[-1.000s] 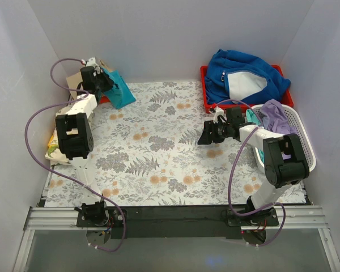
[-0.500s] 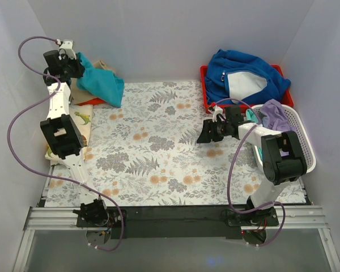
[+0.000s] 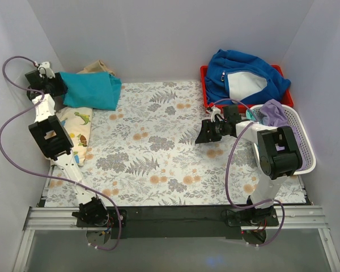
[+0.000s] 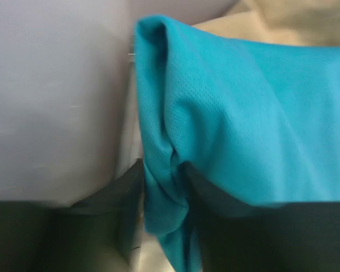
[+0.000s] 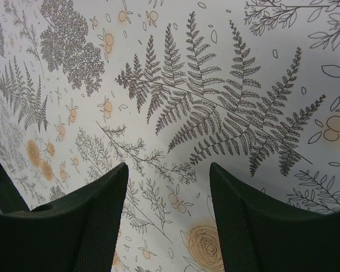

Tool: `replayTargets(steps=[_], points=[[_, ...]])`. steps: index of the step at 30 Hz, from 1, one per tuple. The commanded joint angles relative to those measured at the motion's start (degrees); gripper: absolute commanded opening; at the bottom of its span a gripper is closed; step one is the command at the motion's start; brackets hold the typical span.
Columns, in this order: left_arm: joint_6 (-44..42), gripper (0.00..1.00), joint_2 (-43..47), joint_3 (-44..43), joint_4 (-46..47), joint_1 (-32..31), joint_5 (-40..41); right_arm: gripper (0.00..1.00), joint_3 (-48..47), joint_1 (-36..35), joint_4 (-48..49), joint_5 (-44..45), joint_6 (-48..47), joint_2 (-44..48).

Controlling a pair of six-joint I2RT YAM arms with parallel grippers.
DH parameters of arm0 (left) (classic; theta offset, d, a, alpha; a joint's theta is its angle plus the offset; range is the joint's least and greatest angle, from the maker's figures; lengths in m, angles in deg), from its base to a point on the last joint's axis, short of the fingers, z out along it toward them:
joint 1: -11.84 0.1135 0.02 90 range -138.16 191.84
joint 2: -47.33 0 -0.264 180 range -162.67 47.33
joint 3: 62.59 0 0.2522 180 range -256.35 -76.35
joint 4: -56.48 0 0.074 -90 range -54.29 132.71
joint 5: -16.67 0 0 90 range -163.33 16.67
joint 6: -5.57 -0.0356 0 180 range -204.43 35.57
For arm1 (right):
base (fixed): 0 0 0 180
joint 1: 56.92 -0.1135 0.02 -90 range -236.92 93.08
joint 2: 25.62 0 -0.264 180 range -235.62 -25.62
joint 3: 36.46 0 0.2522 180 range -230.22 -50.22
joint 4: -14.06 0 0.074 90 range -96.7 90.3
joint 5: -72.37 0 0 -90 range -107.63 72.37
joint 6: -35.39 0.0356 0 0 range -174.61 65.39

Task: Fold and stack the t-shirts
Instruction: Neatly place the folded tshirt to the corner, then reset both grippers

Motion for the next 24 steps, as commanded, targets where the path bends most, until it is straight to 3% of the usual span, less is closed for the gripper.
replayTargets(steps=[1, 2, 3, 12, 15, 20, 24], points=[[2.98, 0.61, 1.53, -1.01, 3.29, 0.90, 4.94, 0.66, -2.55, -0.06, 1.08, -2.48, 0.30, -1.25], [4.03, 0.77, 1.97, -1.09, 3.38, 0.90, 5.47, 0.66, -2.81, -0.15, 1.17, -2.66, 0.48, -1.34], [4.21, 0.79, 2.15, -1.27, 3.38, 0.81, 5.21, 0.66, -2.81, -0.15, 1.26, -2.83, 0.57, -1.43], [7.29, 0.81, 10.75, 2.06, 1.71, -1.20, -1.73, 0.66, -2.11, -0.33, 2.22, -3.28, 1.01, -0.55], [5.27, 0.82, 14.70, 5.05, 1.97, -4.62, -0.95, 0.66, -1.50, -0.42, 2.92, -3.62, 1.36, 0.24], [2.02, 0.82, 22.18, 6.55, 2.32, -9.29, 9.66, 0.67, 0.70, -0.77, 3.72, -3.63, 1.62, 2.87], [6.04, 0.82, 28.24, 7.95, 0.48, -11.31, 7.42, 0.68, 2.63, -0.77, 4.33, -3.19, 1.80, 5.16]])
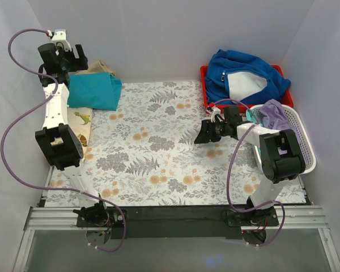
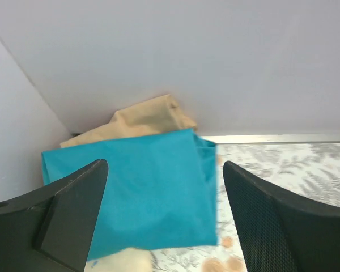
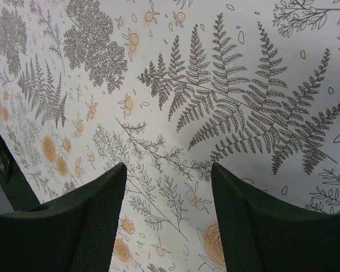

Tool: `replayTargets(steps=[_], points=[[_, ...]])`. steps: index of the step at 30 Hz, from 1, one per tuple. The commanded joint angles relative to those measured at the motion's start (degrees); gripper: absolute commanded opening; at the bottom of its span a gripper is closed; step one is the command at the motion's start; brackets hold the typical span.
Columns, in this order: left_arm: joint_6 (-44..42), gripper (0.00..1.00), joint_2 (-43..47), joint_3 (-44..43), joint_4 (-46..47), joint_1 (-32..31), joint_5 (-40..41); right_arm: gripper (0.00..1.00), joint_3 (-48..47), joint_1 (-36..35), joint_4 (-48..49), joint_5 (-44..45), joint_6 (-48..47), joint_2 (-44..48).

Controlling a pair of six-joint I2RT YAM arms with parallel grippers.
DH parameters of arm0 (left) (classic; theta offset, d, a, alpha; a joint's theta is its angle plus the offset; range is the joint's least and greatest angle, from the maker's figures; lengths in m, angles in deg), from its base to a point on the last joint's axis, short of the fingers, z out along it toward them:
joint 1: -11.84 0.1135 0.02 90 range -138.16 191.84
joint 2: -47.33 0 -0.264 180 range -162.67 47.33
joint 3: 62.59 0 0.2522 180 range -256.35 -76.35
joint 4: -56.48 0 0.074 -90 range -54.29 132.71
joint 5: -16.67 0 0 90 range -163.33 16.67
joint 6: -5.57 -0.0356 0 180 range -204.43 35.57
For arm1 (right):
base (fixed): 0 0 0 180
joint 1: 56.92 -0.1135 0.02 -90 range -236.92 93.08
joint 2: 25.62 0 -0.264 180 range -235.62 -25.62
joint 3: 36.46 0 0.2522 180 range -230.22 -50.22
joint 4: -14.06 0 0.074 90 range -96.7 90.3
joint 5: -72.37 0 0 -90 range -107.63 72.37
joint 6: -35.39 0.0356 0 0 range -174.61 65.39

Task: Fold and stack the t-shirts
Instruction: Reset both grippers

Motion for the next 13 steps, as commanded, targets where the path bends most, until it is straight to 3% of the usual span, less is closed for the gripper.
replayTargets(steps=[1, 8, 13], points=[[3.14, 0.82, 9.84, 3.16, -0.55, -1.02, 0.09, 0.67, 1.21, -0.26, 2.30, -1.02, 0.44, 3.78], [12.73, 0.82, 24.78, 23.99, 2.87, -15.05, -5.37, 0.68, 2.71, -0.79, 2.39, 0.03, 1.67, 10.11], [16.08, 0.83, 33.22, 35.07, 4.37, -25.97, 1.39, 0.68, 6.75, -0.88, 0.81, 3.10, 1.41, 17.14]])
